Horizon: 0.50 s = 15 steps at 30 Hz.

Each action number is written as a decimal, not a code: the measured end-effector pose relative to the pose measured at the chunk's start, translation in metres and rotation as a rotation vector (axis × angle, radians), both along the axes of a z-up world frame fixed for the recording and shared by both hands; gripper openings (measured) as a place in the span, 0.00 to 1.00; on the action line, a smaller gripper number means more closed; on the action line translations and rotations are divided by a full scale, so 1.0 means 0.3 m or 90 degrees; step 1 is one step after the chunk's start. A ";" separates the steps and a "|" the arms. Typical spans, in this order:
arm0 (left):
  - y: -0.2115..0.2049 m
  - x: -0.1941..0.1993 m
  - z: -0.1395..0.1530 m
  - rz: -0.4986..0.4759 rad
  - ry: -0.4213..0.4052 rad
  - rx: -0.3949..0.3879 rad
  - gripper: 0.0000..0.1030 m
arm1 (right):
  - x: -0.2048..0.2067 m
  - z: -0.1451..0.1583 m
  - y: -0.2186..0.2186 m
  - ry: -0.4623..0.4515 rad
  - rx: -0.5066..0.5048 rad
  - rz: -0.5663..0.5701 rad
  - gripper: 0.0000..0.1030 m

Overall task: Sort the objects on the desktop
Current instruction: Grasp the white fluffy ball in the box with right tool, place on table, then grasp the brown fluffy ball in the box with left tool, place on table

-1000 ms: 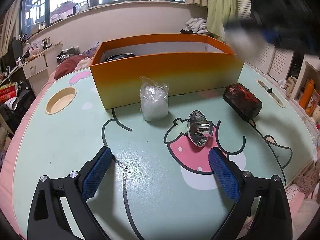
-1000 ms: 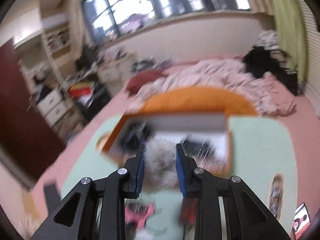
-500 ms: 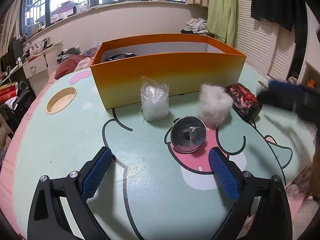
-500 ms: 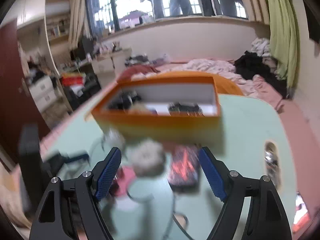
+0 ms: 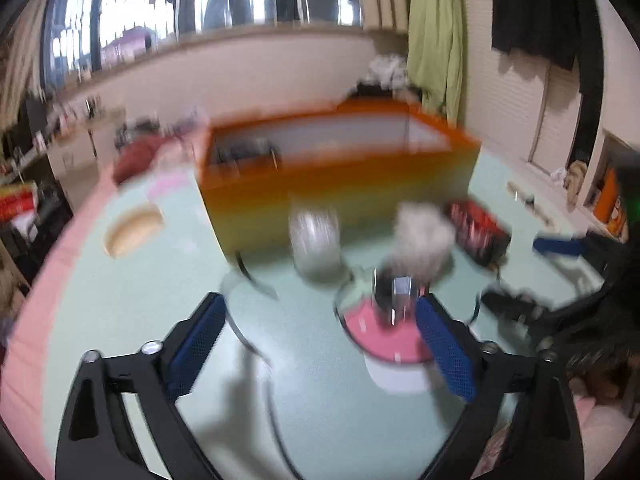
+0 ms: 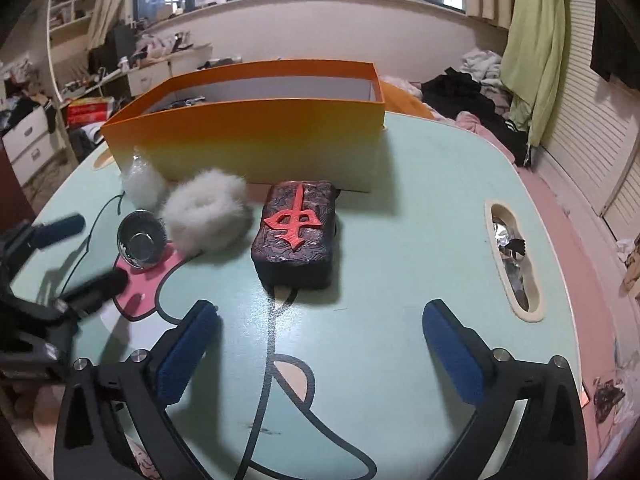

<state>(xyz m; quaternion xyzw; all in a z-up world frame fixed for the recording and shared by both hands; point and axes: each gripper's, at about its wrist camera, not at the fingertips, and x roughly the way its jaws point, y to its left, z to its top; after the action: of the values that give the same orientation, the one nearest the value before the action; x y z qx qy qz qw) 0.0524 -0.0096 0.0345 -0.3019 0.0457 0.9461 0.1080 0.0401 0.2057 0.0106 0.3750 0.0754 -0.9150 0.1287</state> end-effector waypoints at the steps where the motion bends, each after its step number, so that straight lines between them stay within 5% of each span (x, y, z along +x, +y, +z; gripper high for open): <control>1: -0.003 -0.005 0.041 -0.010 0.005 0.010 0.82 | 0.001 0.002 -0.002 0.001 -0.001 -0.001 1.00; 3: -0.020 -0.071 0.141 -0.059 -0.049 0.082 0.80 | -0.008 -0.008 0.001 0.002 -0.002 -0.001 1.00; 5: -0.029 -0.168 0.211 -0.108 -0.128 0.156 0.67 | -0.007 -0.012 -0.001 0.003 -0.002 0.001 1.00; 7: -0.015 -0.288 0.248 -0.127 -0.216 0.190 0.65 | -0.003 -0.018 0.006 0.003 -0.003 0.002 1.00; 15: 0.077 -0.589 0.163 -0.067 -0.387 0.079 0.65 | -0.004 -0.019 0.017 0.004 -0.005 0.006 1.00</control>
<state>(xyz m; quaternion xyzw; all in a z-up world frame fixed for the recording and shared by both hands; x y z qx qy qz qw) -0.1244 0.0134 0.0834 -0.5609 -0.0309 0.8066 0.1840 0.0390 0.2107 0.0050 0.3712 0.0739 -0.9159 0.1339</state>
